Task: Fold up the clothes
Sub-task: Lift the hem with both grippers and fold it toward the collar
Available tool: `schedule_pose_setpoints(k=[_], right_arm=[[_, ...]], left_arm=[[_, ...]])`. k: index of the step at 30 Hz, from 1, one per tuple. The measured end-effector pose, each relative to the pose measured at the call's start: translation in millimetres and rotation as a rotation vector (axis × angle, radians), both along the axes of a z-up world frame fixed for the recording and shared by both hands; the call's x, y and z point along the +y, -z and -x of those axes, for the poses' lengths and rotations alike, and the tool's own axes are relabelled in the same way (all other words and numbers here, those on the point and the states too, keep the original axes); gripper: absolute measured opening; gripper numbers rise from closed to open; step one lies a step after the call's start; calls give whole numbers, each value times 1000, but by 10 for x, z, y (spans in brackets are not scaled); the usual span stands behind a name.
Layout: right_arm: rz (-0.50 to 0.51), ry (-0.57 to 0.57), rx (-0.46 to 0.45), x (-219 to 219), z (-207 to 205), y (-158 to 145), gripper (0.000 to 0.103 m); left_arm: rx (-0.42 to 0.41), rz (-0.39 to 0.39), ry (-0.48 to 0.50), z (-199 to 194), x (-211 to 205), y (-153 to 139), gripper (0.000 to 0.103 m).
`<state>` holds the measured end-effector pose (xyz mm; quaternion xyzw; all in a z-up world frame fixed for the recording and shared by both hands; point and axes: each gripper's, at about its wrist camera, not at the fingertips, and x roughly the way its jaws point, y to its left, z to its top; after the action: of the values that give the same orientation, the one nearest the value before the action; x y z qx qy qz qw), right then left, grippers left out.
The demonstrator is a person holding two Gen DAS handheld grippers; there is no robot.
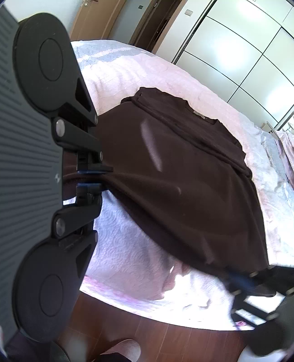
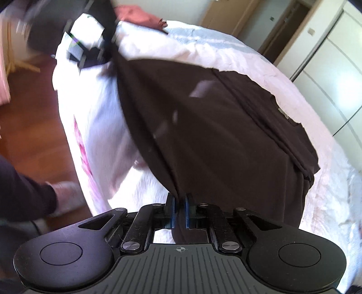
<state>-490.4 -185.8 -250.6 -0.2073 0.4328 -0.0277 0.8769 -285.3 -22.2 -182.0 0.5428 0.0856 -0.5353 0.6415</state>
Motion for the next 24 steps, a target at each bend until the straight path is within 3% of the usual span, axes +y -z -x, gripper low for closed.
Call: schedule_pose_setpoints(k=[1, 3, 5, 13, 16, 21, 22, 23, 24], right_arm=[[31, -10, -3, 21, 16, 96, 10], [98, -20, -22, 28, 50, 235, 31], [136, -17, -32, -17, 107, 286, 44], [200, 16, -38, -302, 412, 283, 45], [199, 76, -21, -403, 502, 290, 45], [207, 33, -12, -399, 457, 337, 45], [198, 36, -7, -426, 439, 331, 43], [189, 38, 0, -453, 424, 320, 28], [177, 36, 12, -485, 426, 271, 4]], left_arm=[[3, -3, 2, -6, -8, -18, 7], [5, -12, 11, -4, -14, -44, 7], [2, -25, 27, 3, -18, -48, 7], [17, -44, 13, -73, -97, -51, 6], [18, -57, 18, -81, -95, -20, 6], [19, -84, 35, -92, -82, 28, 6], [20, -95, 43, -100, -77, 13, 6], [21, -106, 52, -108, -71, -5, 6], [25, -112, 64, -118, -70, -49, 6]])
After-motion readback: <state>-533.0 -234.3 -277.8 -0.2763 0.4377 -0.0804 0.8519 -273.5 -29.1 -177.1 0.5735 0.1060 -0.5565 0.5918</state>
